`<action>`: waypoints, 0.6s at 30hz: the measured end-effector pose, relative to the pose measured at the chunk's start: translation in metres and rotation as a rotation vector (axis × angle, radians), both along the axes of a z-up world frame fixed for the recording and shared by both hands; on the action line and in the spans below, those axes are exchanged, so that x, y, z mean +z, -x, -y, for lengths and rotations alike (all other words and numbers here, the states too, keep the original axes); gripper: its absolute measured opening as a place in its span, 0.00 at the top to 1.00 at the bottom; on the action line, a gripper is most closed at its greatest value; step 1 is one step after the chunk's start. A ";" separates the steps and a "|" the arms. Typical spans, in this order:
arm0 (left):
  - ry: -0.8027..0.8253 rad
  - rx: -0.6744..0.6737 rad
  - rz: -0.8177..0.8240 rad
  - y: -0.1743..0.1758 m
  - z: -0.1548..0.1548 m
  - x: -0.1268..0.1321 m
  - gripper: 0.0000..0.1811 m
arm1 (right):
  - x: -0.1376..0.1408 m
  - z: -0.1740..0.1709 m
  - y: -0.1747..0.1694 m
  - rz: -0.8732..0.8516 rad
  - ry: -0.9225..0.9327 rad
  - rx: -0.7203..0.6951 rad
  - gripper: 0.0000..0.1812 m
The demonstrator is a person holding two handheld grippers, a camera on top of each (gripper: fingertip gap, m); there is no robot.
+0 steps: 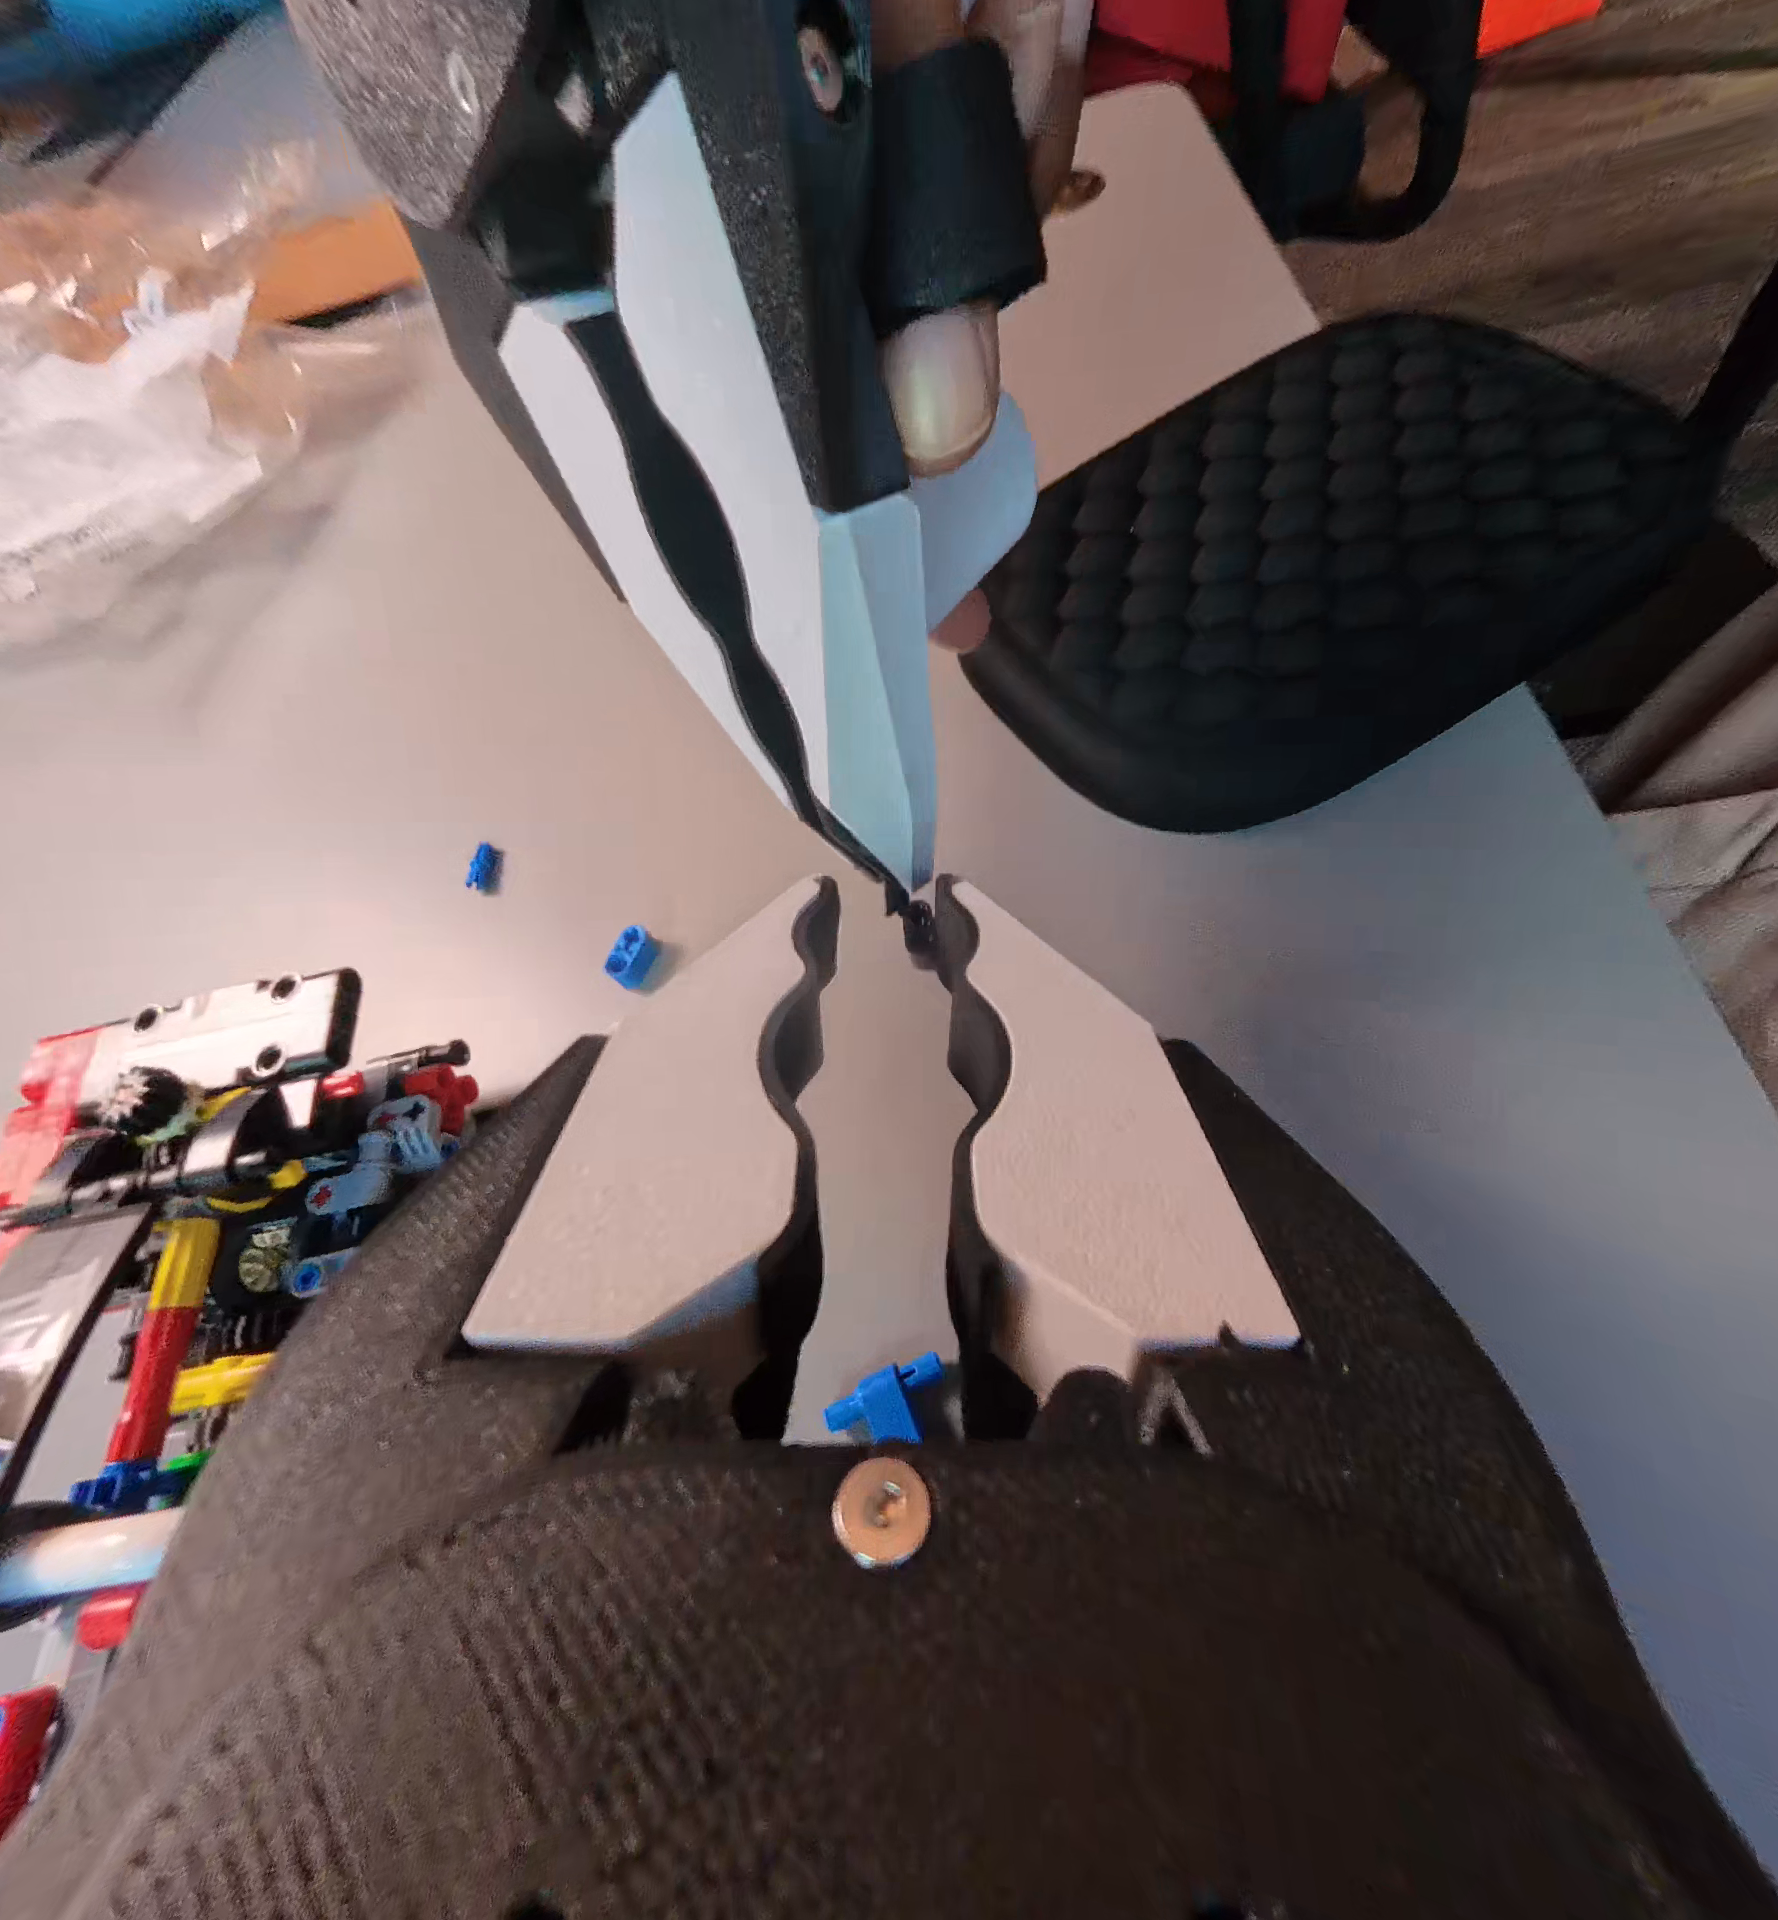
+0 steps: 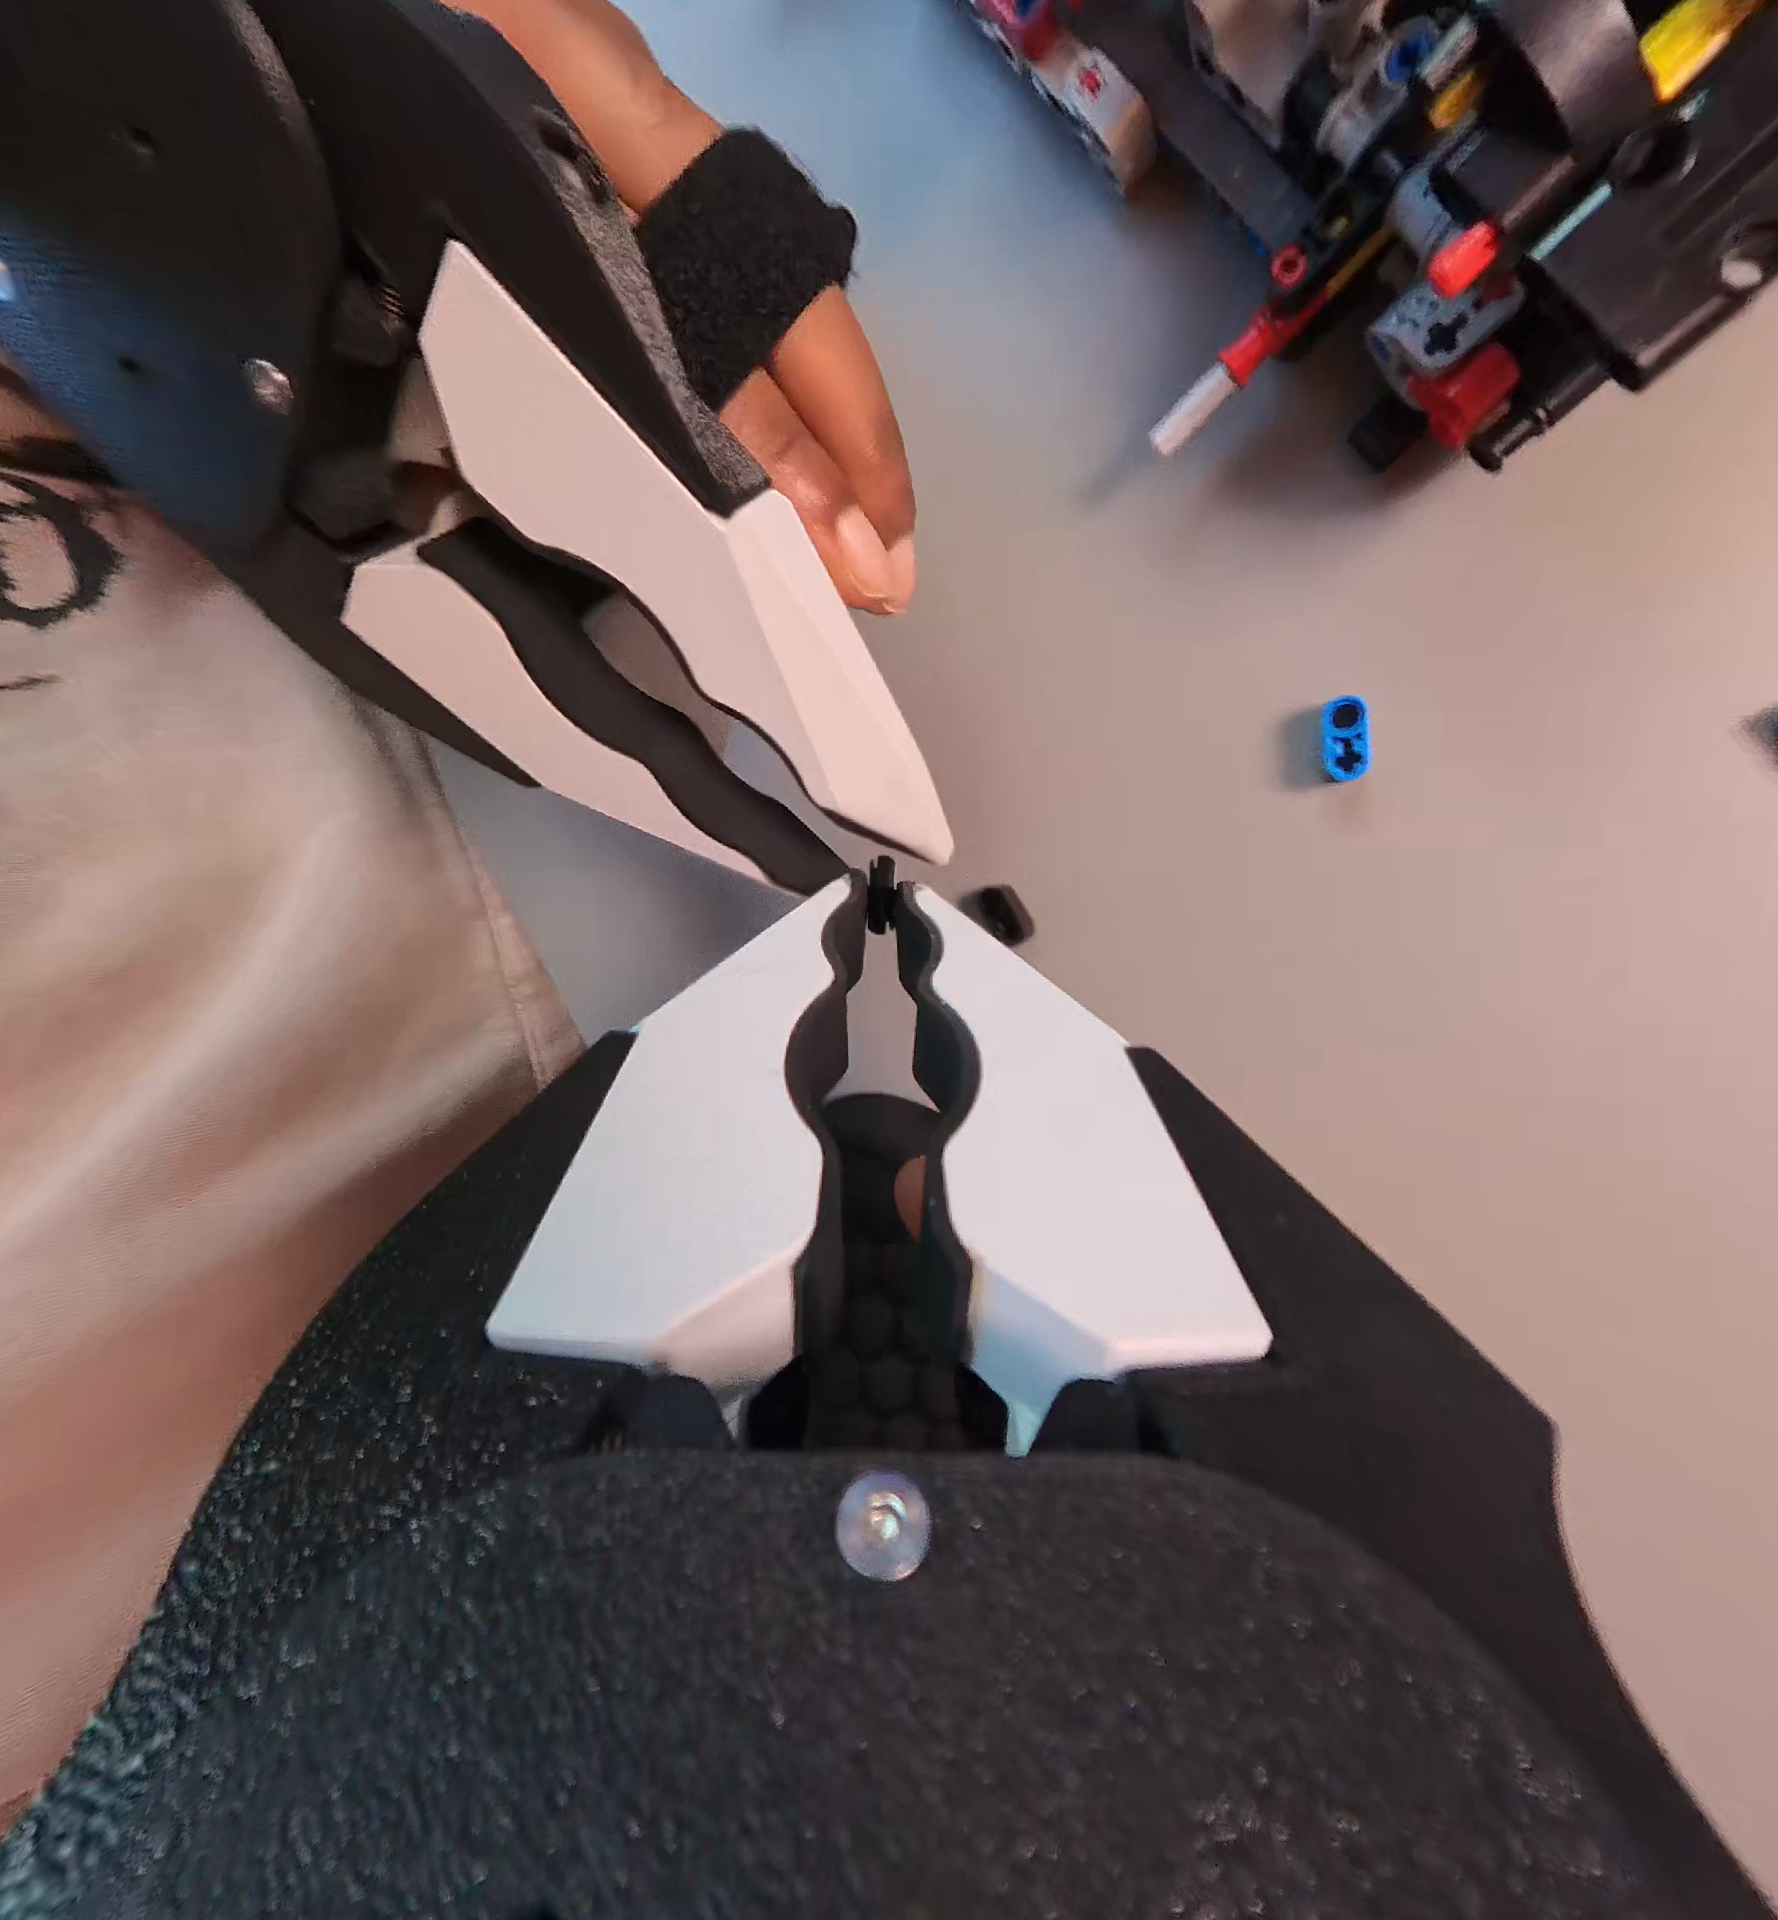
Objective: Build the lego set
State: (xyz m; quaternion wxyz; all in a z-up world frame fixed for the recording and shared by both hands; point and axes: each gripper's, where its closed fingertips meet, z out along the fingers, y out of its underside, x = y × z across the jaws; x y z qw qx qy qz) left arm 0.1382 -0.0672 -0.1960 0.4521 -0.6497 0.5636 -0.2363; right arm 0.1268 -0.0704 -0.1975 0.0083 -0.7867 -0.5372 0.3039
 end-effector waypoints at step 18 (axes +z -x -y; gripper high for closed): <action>-0.239 0.049 0.174 0.006 0.000 0.056 0.98 | 0.063 0.002 0.010 -0.689 0.210 -0.309 0.99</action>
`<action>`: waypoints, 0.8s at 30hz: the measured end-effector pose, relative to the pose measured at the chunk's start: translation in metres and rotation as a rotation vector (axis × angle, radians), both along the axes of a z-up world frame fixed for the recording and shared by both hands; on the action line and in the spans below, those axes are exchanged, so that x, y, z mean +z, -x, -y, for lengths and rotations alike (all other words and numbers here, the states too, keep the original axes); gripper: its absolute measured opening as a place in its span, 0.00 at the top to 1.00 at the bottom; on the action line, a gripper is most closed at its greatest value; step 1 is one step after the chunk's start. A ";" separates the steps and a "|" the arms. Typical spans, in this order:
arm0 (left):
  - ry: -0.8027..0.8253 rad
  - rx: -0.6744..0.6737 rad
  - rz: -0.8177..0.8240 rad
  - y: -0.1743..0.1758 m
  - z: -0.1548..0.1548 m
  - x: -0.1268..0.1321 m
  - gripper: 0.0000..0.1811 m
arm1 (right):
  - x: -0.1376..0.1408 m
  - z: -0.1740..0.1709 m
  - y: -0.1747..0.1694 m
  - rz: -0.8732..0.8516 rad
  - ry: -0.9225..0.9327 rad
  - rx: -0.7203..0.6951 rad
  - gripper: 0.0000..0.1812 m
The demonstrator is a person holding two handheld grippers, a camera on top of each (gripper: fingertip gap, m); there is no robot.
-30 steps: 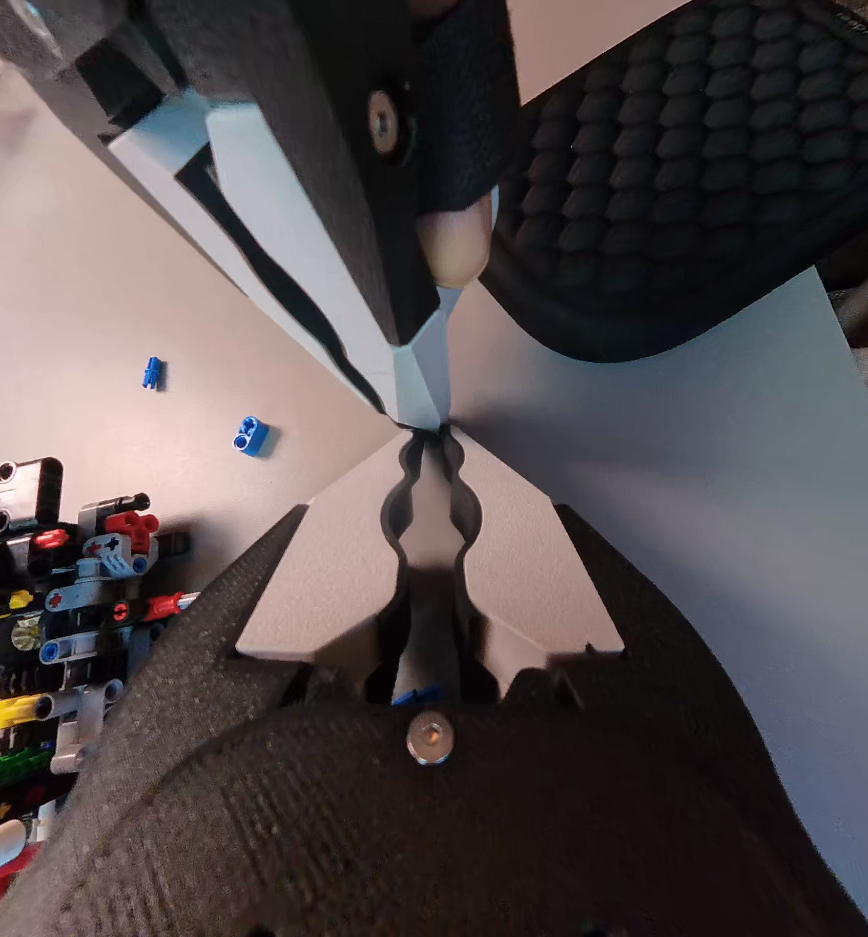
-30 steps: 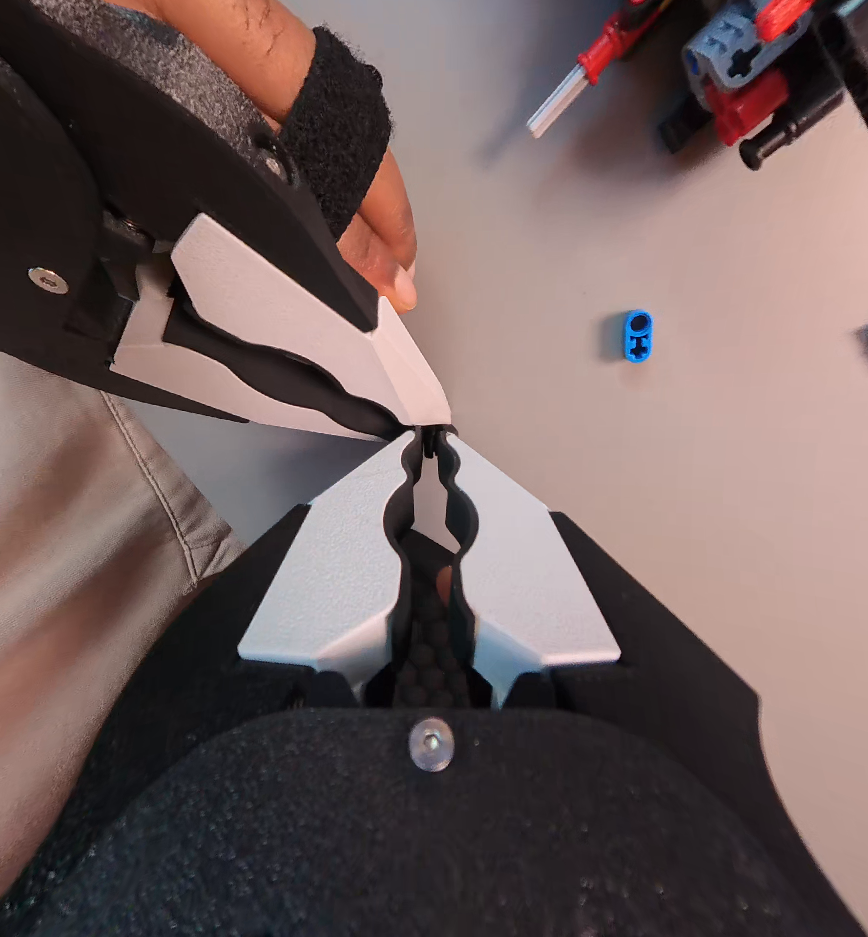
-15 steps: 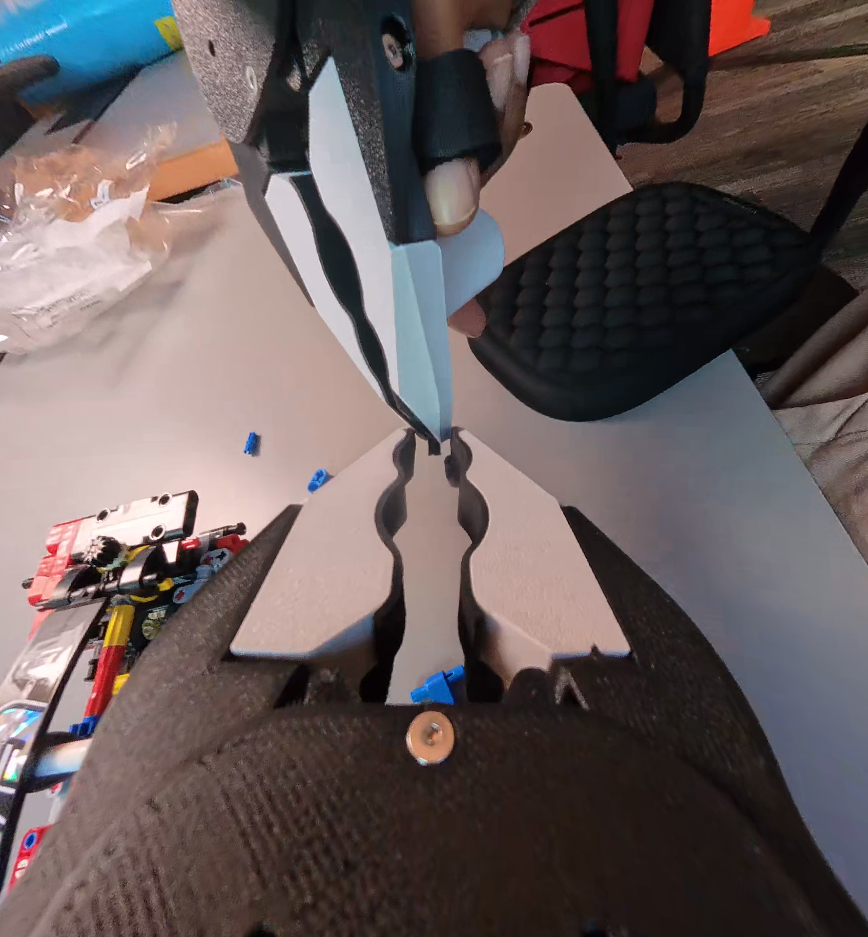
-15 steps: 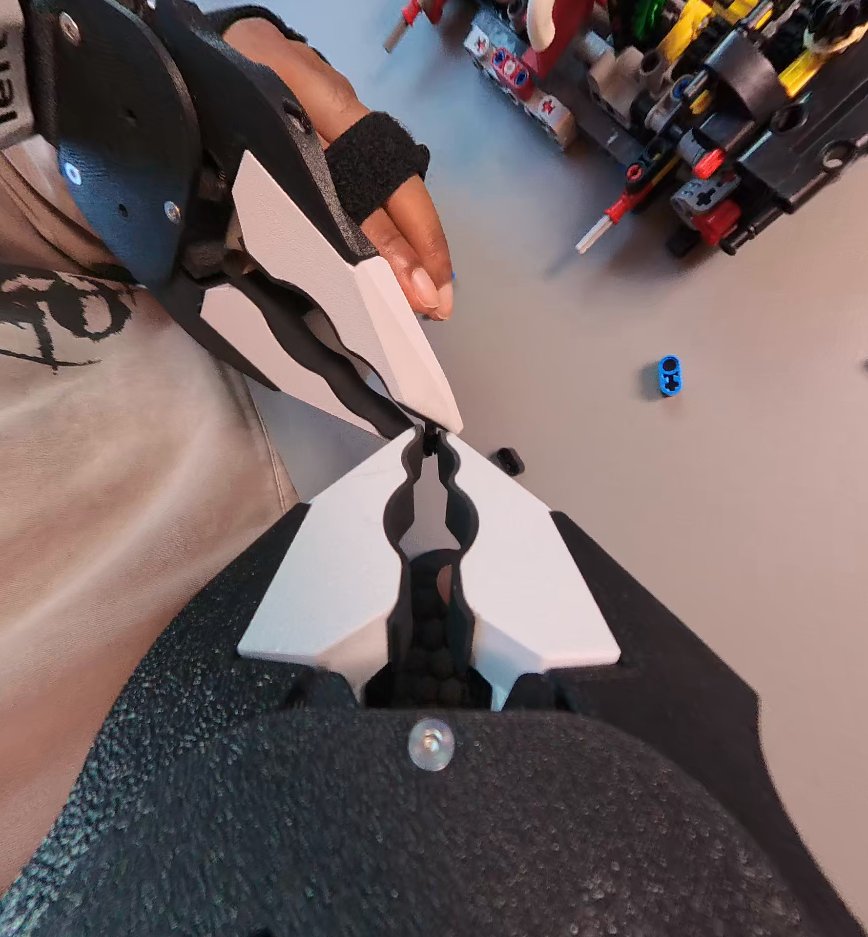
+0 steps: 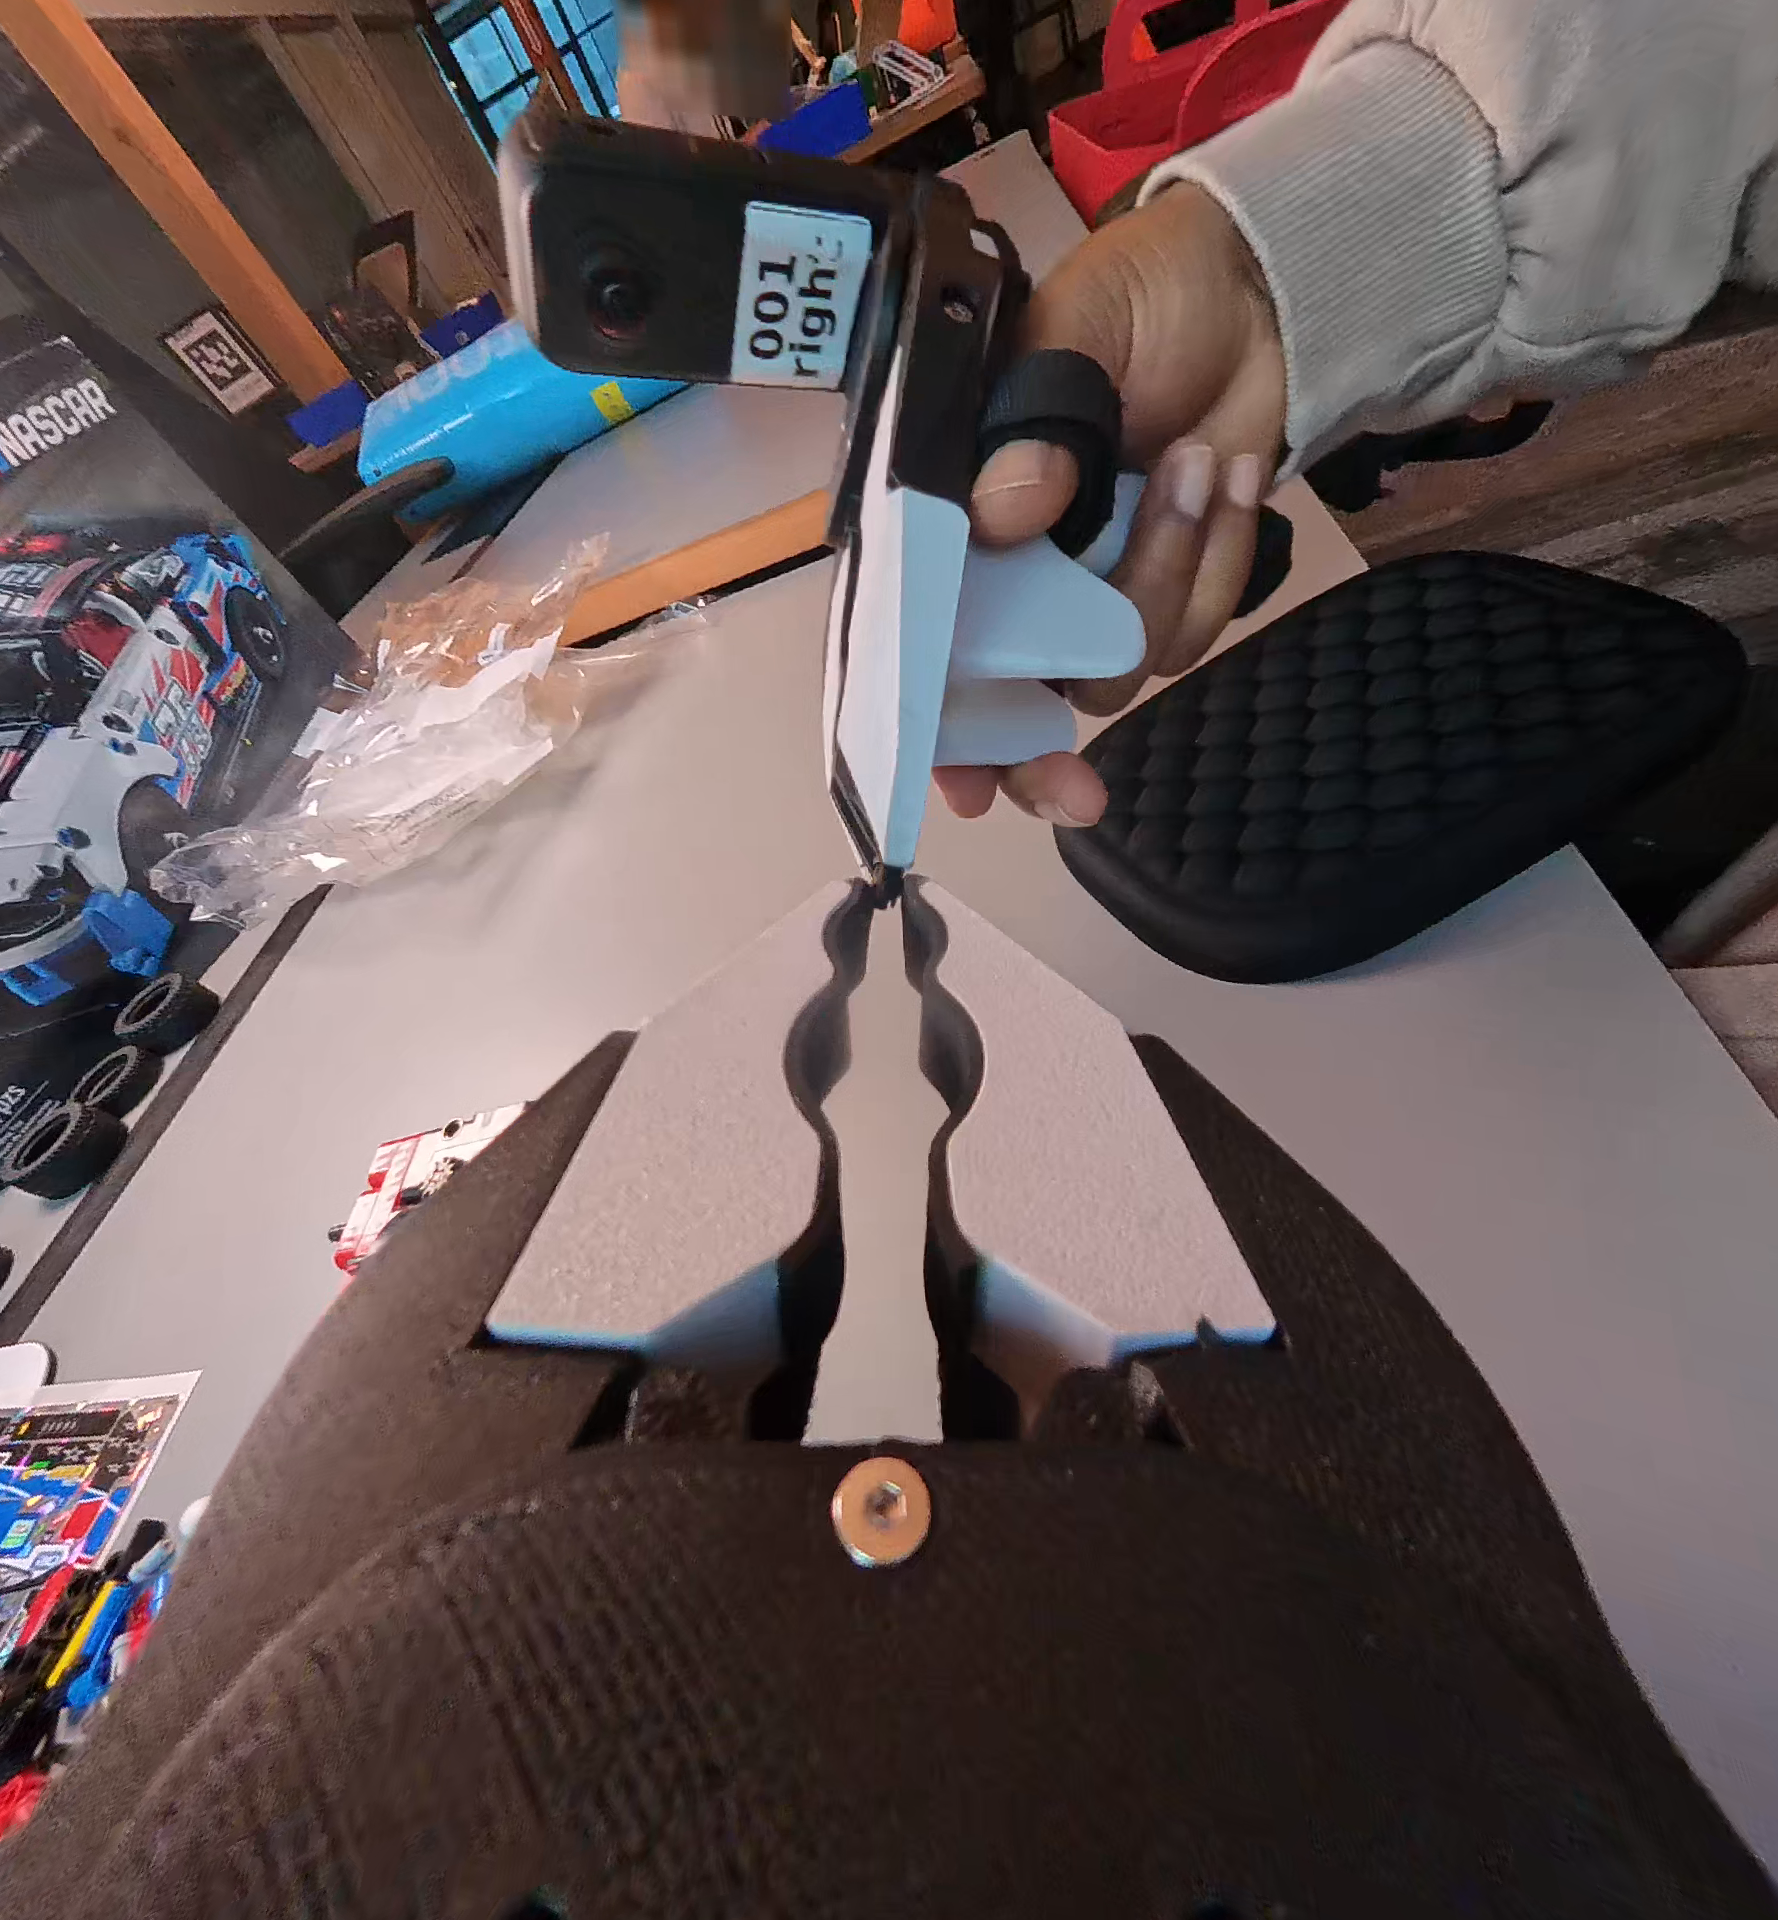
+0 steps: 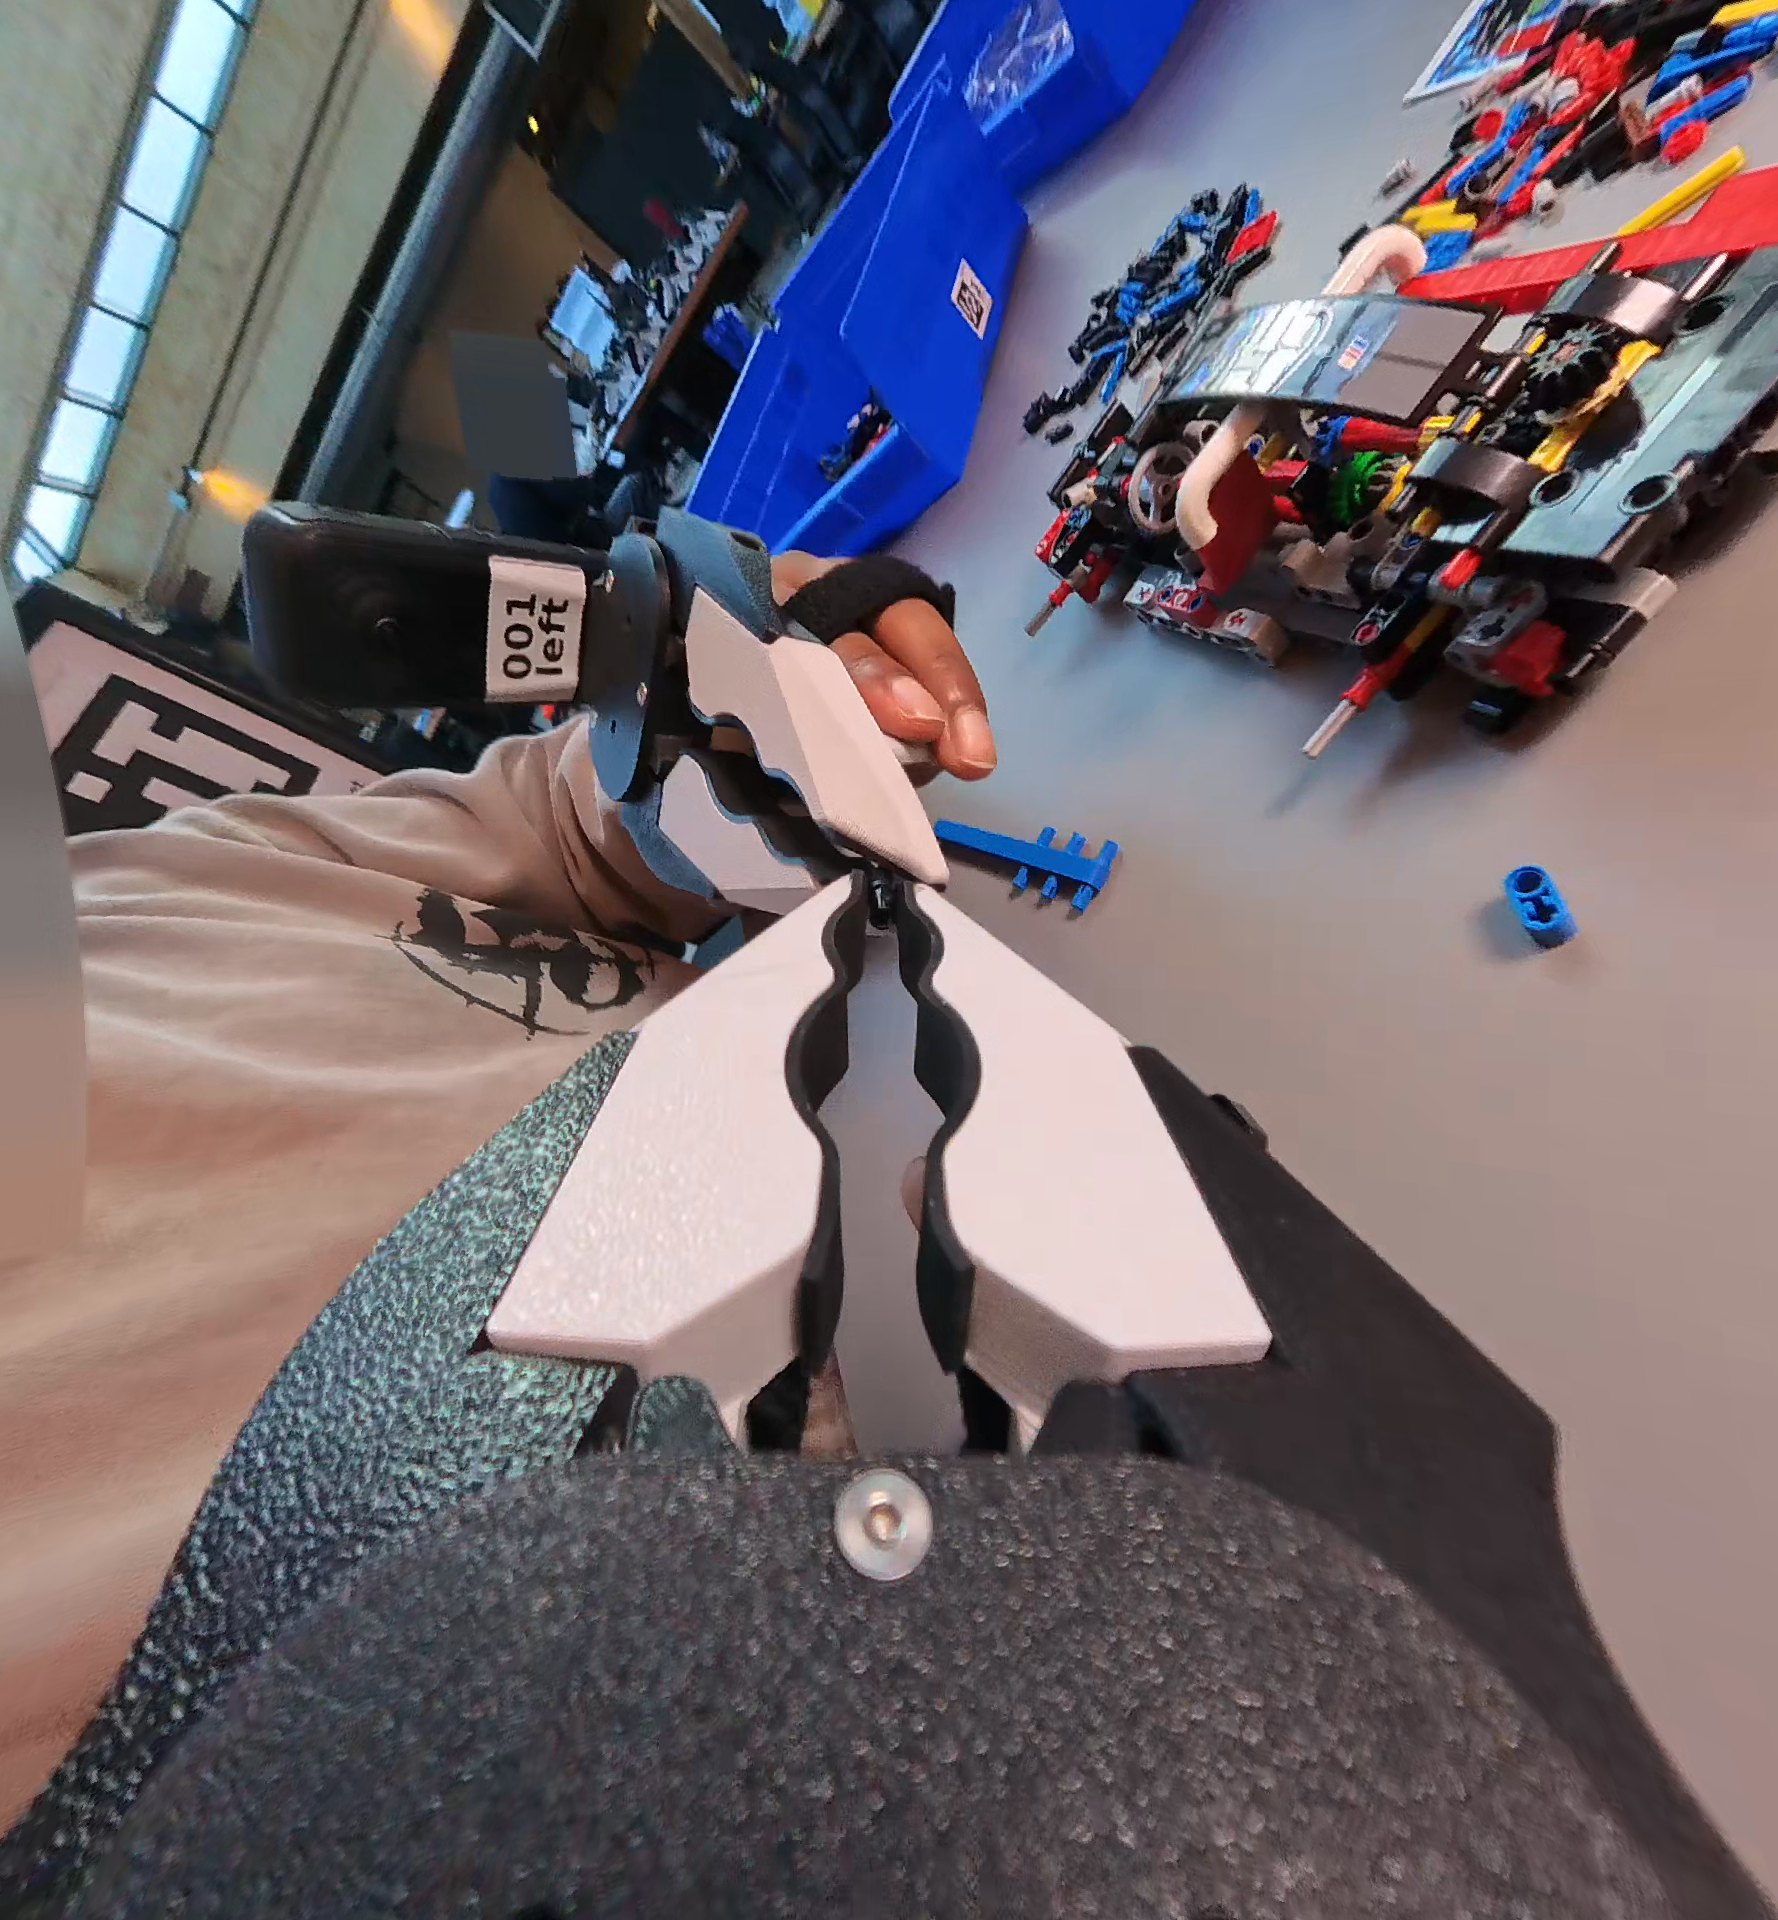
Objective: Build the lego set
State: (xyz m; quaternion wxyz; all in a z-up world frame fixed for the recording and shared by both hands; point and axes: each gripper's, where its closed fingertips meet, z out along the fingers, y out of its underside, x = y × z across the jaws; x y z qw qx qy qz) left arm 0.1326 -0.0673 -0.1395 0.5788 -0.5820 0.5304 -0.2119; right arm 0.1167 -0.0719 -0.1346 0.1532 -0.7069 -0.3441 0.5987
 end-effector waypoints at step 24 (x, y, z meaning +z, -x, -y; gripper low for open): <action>0.093 -0.052 0.193 -0.001 0.011 0.023 0.99 | 0.028 0.011 0.001 -0.074 -0.577 -0.047 0.97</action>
